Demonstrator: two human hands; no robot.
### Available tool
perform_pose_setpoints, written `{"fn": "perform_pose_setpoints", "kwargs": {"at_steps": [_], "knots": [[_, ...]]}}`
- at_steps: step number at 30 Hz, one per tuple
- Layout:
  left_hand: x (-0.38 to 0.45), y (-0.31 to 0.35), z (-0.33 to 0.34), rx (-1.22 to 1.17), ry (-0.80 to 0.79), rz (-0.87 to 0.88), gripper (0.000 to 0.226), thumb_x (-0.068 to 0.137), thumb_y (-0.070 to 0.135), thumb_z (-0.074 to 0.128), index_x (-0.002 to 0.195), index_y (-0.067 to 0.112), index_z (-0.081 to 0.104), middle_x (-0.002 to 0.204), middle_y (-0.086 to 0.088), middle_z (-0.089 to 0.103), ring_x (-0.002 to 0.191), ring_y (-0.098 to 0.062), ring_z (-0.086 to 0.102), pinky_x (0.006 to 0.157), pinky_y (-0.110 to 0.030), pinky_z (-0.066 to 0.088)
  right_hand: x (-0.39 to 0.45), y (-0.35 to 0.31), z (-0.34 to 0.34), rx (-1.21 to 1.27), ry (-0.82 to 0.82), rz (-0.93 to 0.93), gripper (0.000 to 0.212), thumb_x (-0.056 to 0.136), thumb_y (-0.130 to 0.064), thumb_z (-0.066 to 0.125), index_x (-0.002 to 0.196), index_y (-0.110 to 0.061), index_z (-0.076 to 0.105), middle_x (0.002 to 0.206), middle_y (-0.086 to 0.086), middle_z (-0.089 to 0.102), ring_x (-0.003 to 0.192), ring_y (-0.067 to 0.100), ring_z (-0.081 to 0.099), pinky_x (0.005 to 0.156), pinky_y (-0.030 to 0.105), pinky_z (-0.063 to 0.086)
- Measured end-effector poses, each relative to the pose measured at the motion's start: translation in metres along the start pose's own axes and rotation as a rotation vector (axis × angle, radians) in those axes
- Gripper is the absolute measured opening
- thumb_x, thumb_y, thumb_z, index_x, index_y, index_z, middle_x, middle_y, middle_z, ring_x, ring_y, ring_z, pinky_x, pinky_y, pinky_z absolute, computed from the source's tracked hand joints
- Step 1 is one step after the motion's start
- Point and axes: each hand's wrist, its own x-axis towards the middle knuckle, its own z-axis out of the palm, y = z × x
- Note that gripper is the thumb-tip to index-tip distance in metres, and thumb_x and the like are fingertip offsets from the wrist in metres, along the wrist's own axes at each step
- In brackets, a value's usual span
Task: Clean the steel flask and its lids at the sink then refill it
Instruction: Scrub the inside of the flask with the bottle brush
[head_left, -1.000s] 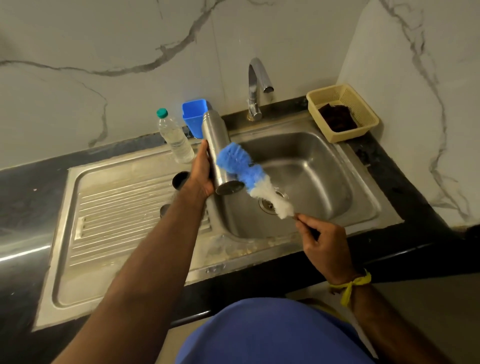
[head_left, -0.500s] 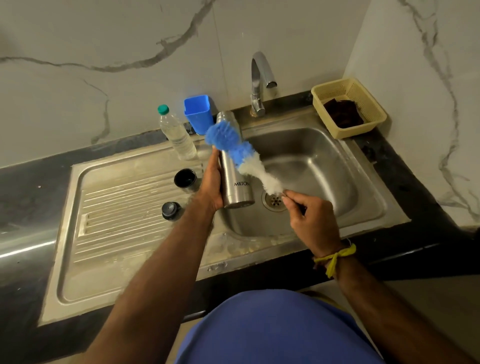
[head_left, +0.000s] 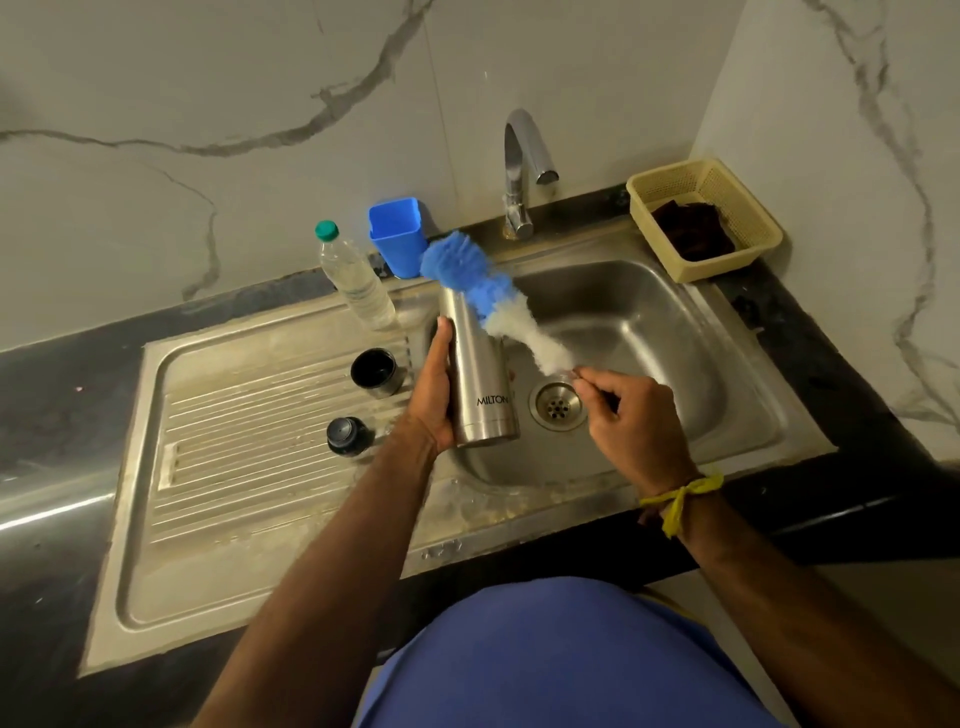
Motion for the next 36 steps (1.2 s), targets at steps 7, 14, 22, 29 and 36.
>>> {"fn": "perform_pose_setpoints", "kwargs": {"at_steps": [7, 14, 22, 29, 36], "knots": [[0.002, 0.000, 0.002, 0.036, -0.017, -0.015, 0.070, 0.095, 0.074, 0.037, 0.123, 0.016, 0.066, 0.103, -0.014, 0.073, 0.082, -0.026, 0.073, 0.074, -0.039, 0.061, -0.019, -0.002, 0.008, 0.040, -0.013, 0.048, 0.022, 0.093, -0.021, 0.069, 0.111, -0.011, 0.076, 0.104, 0.002, 0.077, 0.093, 0.010, 0.073, 0.084, 0.029, 0.060], [0.009, 0.016, -0.003, -0.030, -0.027, -0.018, 0.066, 0.097, 0.056, 0.054, 0.142, 0.008, 0.054, 0.112, -0.014, 0.073, 0.092, -0.026, 0.073, 0.077, -0.040, 0.060, -0.055, 0.003, -0.001, 0.041, -0.003, 0.042, 0.022, 0.092, -0.015, 0.069, 0.111, -0.005, 0.075, 0.102, 0.002, 0.077, 0.094, 0.004, 0.070, 0.084, 0.020, 0.057], [0.018, 0.027, 0.002, -0.121, -0.013, -0.082, 0.042, 0.101, 0.052, 0.050, 0.113, 0.013, 0.061, 0.085, -0.006, 0.076, 0.074, -0.018, 0.074, 0.066, -0.033, 0.062, -0.079, 0.009, -0.007, 0.055, -0.021, 0.018, 0.023, 0.091, -0.013, 0.071, 0.113, -0.006, 0.074, 0.103, -0.001, 0.076, 0.093, 0.003, 0.071, 0.080, 0.017, 0.057], [0.036, 0.041, -0.001, -0.291, -0.343, -0.004, 0.085, 0.105, 0.053, 0.039, 0.104, -0.032, 0.044, 0.117, -0.052, 0.050, 0.139, -0.040, 0.030, 0.113, -0.047, 0.040, -0.090, 0.008, -0.009, 0.045, -0.018, 0.003, 0.023, 0.089, -0.009, 0.073, 0.112, -0.008, 0.075, 0.103, -0.008, 0.074, 0.094, -0.001, 0.070, 0.081, 0.011, 0.054], [0.025, 0.038, -0.003, -0.156, -0.120, -0.062, 0.071, 0.090, 0.062, 0.062, 0.137, 0.010, 0.054, 0.108, -0.013, 0.073, 0.092, -0.024, 0.072, 0.083, -0.039, 0.061, -0.084, 0.009, -0.011, 0.054, 0.026, 0.038, 0.021, 0.091, -0.011, 0.070, 0.111, -0.007, 0.075, 0.097, -0.005, 0.076, 0.088, 0.001, 0.070, 0.075, 0.014, 0.056]]}}
